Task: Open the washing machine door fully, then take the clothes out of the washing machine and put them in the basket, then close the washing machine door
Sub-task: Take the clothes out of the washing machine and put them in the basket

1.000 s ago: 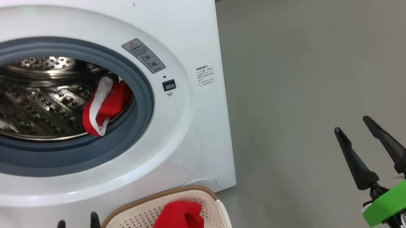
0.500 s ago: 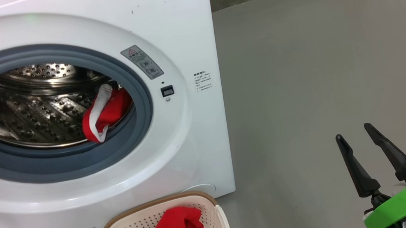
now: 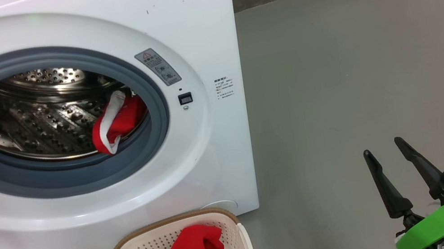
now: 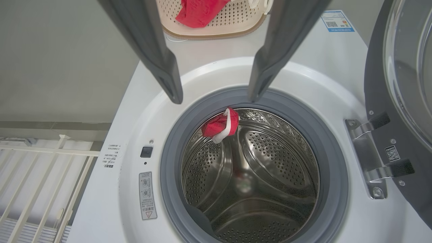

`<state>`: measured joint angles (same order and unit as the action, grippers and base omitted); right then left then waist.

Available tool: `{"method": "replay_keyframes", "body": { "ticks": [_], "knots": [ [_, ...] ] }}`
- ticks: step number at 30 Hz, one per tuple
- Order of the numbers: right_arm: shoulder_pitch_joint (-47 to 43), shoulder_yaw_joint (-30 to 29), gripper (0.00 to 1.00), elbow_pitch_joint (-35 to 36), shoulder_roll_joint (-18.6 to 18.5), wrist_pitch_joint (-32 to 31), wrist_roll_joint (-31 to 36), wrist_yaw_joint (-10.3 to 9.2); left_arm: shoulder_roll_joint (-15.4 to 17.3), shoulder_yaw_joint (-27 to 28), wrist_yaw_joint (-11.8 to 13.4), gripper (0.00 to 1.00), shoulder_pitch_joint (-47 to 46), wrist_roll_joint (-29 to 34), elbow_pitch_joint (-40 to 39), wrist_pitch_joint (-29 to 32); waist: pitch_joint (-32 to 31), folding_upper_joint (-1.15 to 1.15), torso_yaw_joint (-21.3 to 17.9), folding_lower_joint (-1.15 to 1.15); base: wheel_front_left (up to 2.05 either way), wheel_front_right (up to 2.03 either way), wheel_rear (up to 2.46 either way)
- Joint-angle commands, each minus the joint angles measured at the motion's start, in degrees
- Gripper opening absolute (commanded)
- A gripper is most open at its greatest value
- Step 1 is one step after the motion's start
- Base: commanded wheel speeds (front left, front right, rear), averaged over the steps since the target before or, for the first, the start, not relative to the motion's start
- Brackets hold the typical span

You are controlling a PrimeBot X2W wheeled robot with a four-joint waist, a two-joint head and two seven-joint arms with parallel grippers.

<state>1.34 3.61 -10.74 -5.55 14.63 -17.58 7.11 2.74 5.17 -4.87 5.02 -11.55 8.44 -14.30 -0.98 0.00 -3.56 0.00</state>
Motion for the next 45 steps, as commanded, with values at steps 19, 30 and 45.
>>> {"method": "replay_keyframes", "body": {
  "ticks": [19,30,45],
  "knots": [
    [1.09,2.85,1.00,0.96,-1.93,0.37,0.47,0.37,0.29,0.40,1.00,1.00,-4.52,-1.22,1.59,-0.70,1.11,0.00,0.66,0.00,0.00,0.00,0.00],
    [3.55,3.53,1.00,1.67,-2.69,0.37,0.35,0.37,2.43,-0.55,0.04,1.00,-17.82,-2.57,9.44,0.10,6.88,0.00,1.53,0.00,0.00,0.00,0.00],
    [9.44,5.41,1.00,2.97,-3.51,0.37,0.58,0.37,5.01,-1.14,-1.47,1.00,-39.26,-5.25,23.93,-0.41,16.80,0.00,1.66,0.00,0.00,0.00,0.00]
  ]
}}
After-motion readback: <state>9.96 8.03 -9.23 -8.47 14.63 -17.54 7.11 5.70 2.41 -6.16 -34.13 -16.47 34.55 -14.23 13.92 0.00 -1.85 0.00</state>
